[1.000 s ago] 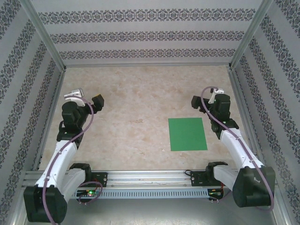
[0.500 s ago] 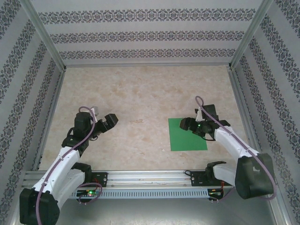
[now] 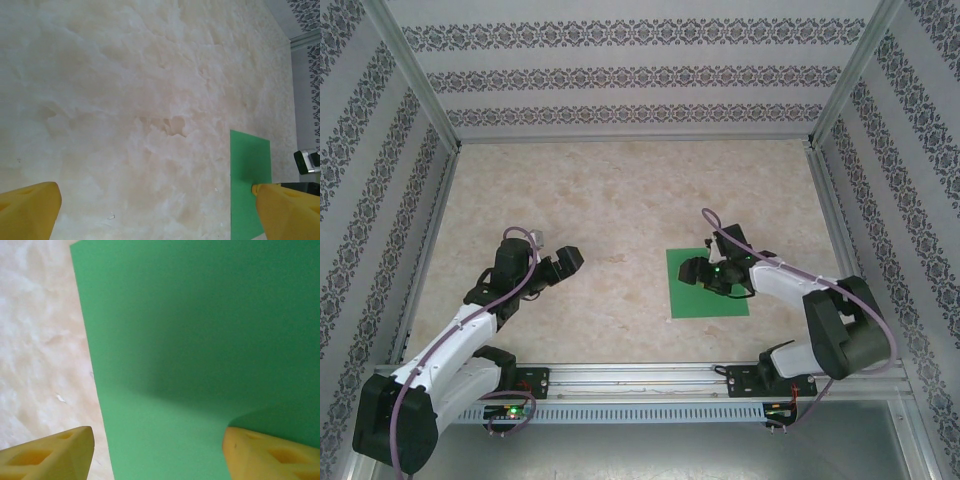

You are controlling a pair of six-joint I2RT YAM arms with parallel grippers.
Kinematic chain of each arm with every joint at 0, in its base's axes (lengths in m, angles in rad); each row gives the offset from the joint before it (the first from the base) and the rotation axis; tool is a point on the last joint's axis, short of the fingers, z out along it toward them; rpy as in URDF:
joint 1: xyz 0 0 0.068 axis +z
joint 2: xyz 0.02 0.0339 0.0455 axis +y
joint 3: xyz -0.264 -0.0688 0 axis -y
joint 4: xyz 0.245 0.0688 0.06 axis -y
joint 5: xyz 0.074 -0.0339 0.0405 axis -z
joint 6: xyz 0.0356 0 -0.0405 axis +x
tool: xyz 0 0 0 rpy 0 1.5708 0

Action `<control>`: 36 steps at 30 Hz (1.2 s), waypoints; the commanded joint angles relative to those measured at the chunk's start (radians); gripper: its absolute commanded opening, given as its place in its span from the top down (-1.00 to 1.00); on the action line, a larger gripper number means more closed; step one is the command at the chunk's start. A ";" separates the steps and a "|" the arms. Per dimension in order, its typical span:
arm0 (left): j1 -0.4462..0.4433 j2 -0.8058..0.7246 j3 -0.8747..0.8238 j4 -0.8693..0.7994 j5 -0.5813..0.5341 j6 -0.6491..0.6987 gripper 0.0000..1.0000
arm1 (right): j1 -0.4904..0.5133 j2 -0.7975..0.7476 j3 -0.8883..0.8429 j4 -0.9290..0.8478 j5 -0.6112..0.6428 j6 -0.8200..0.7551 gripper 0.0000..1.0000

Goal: Fold a paper plane with a square sheet of paper (fold left side to right side)
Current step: Move the square sheet of paper to the center of the table.

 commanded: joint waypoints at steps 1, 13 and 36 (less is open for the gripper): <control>-0.015 -0.009 0.026 -0.016 -0.042 0.004 -0.99 | 0.058 0.060 0.010 0.083 0.024 0.109 -0.40; -0.025 0.004 0.034 -0.021 -0.059 -0.004 -0.99 | 0.289 0.286 0.181 0.265 0.162 0.320 -0.40; -0.095 0.139 0.077 0.054 0.071 -0.025 -0.58 | 0.281 0.193 0.366 0.037 0.280 0.052 -0.56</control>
